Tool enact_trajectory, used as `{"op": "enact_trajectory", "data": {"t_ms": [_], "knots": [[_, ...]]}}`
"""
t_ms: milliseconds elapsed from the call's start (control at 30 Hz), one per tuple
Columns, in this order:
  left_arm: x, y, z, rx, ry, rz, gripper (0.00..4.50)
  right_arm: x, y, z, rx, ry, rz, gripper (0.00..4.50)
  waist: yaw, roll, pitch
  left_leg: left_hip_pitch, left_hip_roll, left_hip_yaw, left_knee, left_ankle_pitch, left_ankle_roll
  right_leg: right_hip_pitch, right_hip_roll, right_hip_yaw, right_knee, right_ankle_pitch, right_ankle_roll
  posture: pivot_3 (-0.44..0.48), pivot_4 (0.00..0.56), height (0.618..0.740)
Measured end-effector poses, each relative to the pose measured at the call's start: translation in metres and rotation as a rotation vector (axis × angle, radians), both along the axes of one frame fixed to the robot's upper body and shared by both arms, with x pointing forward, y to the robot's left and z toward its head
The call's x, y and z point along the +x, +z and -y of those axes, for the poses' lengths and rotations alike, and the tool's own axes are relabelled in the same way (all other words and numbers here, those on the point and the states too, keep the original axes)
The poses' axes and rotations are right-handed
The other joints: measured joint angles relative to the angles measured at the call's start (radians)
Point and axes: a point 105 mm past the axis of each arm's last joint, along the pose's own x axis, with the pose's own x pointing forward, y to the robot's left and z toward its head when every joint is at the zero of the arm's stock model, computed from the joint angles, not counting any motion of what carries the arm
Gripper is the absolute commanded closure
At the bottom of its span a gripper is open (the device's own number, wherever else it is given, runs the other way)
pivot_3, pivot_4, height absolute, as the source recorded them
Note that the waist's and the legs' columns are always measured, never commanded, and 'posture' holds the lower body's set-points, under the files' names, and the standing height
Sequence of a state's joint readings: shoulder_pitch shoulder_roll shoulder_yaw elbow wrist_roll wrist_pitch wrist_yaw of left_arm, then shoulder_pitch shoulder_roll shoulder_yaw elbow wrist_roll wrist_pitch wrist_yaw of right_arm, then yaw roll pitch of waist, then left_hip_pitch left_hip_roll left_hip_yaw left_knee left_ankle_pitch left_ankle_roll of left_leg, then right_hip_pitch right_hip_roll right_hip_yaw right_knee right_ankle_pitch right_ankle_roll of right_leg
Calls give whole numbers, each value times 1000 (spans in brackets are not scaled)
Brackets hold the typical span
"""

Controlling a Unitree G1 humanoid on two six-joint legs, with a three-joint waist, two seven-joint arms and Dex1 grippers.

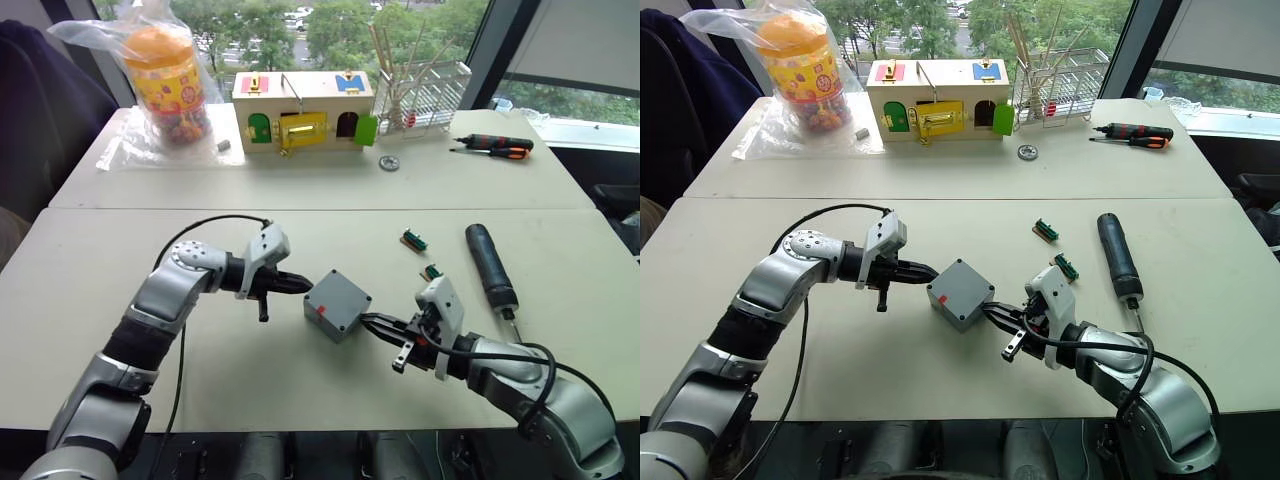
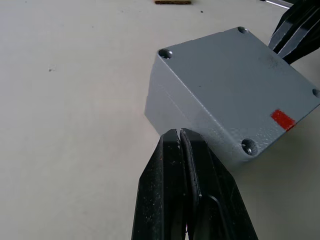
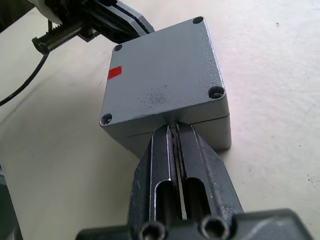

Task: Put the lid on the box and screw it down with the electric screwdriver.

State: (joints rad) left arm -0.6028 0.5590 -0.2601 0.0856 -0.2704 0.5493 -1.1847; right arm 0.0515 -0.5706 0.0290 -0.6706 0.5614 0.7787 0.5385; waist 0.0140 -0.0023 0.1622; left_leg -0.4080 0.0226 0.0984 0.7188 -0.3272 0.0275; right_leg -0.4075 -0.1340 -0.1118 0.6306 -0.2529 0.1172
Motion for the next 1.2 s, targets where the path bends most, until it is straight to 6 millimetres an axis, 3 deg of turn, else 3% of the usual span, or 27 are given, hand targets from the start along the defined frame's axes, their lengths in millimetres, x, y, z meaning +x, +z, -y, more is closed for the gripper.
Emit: {"op": "enact_trajectory", "data": {"t_ms": [233, 533, 767, 933, 1200], "knots": [[2, -1, 0, 5, 15, 17, 4500, -3, -3, 3, -1, -3, -17, 4415, -1, 0, 0, 0, 0, 0, 0, 0, 0, 0, 0, 0, 0, 0, 0, 0, 150, 711], [-11, -15, 3, 34, 0, -9, 4500, -6, -19, 7, -67, 8, -65, 4415, 1, 0, 0, 0, 0, 0, 0, 0, 0, 0, 0, 0, 0, 0, 0, 0, 150, 711], [-20, -22, 7, 48, -3, -38, 4500, 15, -23, 6, -73, -22, -72, 4415, -1, 0, 0, 0, 0, 0, 1, 0, 0, 0, 0, 0, 0, 0, 0, 0, 150, 711], [-26, -24, 22, 35, -25, -45, 4500, 40, -5, 17, -68, -95, -2, 4415, 1, 0, 0, 0, 0, 0, 0, 0, 0, 0, 0, 0, 0, 0, 0, 0, 150, 711], [-26, -24, 28, 23, -15, -43, 4500, 41, -8, 24, -93, -101, -13, 4415, 0, 0, 0, 0, 0, 0, 0, 0, 0, 0, 0, 0, 0, 0, 0, 0, 150, 711]]}}
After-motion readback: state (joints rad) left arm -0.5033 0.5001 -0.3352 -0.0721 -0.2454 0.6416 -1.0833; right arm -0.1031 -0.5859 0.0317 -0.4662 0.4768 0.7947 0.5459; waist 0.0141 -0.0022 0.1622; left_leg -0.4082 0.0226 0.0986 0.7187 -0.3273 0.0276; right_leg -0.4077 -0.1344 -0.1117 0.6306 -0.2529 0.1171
